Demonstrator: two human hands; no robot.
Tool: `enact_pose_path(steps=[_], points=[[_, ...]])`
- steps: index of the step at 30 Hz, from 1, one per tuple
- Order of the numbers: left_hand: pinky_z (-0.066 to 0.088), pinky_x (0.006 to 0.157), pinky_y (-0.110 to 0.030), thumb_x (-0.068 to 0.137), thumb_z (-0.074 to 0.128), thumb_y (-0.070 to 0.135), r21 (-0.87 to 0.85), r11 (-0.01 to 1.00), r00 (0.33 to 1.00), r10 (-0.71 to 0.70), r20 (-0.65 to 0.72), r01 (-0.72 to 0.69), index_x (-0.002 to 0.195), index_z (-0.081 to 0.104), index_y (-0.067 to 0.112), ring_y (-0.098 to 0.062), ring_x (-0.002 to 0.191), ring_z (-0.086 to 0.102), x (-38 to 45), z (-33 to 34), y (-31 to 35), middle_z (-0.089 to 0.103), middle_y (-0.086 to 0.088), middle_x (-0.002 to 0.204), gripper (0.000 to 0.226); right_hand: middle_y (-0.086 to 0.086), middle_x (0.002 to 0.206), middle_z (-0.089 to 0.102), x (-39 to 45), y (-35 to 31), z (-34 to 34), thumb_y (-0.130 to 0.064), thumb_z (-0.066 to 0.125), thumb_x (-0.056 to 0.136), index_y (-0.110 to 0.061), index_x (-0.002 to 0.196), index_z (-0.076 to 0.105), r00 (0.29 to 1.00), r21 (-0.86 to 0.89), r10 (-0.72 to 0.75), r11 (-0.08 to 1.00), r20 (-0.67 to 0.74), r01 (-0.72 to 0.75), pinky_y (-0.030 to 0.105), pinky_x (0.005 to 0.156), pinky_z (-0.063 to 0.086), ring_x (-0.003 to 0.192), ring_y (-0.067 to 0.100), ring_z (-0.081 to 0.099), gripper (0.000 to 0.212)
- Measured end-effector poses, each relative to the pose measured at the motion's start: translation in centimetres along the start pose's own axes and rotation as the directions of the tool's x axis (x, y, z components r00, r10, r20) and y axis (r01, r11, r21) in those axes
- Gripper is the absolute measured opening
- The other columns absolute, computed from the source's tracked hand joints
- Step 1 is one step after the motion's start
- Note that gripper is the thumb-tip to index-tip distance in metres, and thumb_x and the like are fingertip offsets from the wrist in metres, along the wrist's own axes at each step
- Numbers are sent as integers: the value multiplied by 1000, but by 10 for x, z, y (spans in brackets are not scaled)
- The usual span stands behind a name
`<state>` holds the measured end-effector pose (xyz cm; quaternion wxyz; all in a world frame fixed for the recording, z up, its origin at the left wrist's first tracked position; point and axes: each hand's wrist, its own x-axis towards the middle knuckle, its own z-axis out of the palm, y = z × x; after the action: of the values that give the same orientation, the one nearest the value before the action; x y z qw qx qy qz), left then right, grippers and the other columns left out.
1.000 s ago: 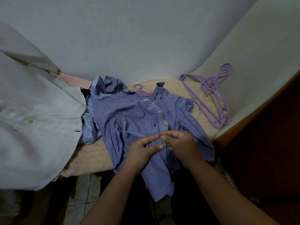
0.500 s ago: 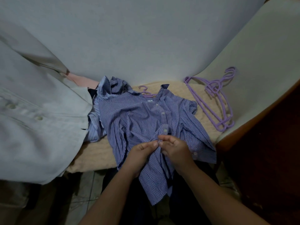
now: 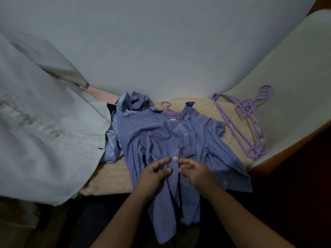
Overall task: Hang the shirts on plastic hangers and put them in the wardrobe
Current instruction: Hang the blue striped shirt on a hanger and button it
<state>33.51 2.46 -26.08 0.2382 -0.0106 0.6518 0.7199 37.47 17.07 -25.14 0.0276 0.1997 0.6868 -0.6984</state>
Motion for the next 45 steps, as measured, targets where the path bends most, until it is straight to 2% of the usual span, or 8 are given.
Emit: enact_pose_path(steps=[3,17,23,26,31,36,42,45], points=[[51,65,-13,85,64,-4,2,1000,1000,9,-15,-9,112,68,15,-1,69,64,12,2,16,71,1,88,33,0,73,55,16,-13,-3,3,61,86,-8,108,62,1000,-16,-25,1000,-17,25,7,49,41,64,8,50,24],[50,74,-11,89,66,11,309,930,968,236,-80,-201,103,69,21,-6,87,65,191,9,100,71,2,97,18,8,91,64,192,-99,-22,0,57,89,-1,106,66,947,-240,-215,958,-238,158,3,59,42,80,15,58,19],[44,83,-30,80,62,44,824,493,860,509,-11,-281,101,75,21,-19,98,62,262,8,121,71,1,103,33,3,91,69,269,-108,-19,-23,51,72,-17,81,73,797,-676,-548,690,-255,258,36,85,42,93,28,57,24],[29,92,-32,81,64,52,942,288,848,530,-9,-171,103,72,29,-17,112,52,281,3,131,66,9,110,33,6,98,68,291,-112,-27,-23,56,74,-19,82,74,793,-677,-481,726,-374,121,37,83,46,98,31,57,20],[49,86,-32,85,64,49,813,573,930,345,-129,-100,119,64,21,-22,98,63,300,-5,141,63,3,93,43,6,82,58,307,-112,-46,-24,59,85,-19,61,51,928,-593,-153,801,-338,-84,28,70,37,82,25,53,26],[41,89,-33,77,68,54,991,94,973,222,69,-91,118,64,25,-22,111,58,303,-3,120,66,2,116,51,9,110,64,301,-95,-45,-20,61,80,-11,103,65,962,-673,-24,720,-271,-171,24,73,37,97,27,57,25],[43,101,-32,68,77,56,966,194,983,85,160,-174,140,45,33,-16,119,57,292,-10,103,62,9,128,82,9,81,61,283,-83,-43,-19,57,85,-10,78,60,961,-675,-14,714,-277,-184,29,63,42,85,29,58,12],[42,95,-31,77,69,53,976,46,953,227,199,-215,141,43,31,-19,117,55,282,-8,107,60,3,128,72,14,121,61,265,-92,-43,-13,52,89,-5,120,61,960,-643,-60,753,-275,-137,31,87,44,111,29,56,33]])
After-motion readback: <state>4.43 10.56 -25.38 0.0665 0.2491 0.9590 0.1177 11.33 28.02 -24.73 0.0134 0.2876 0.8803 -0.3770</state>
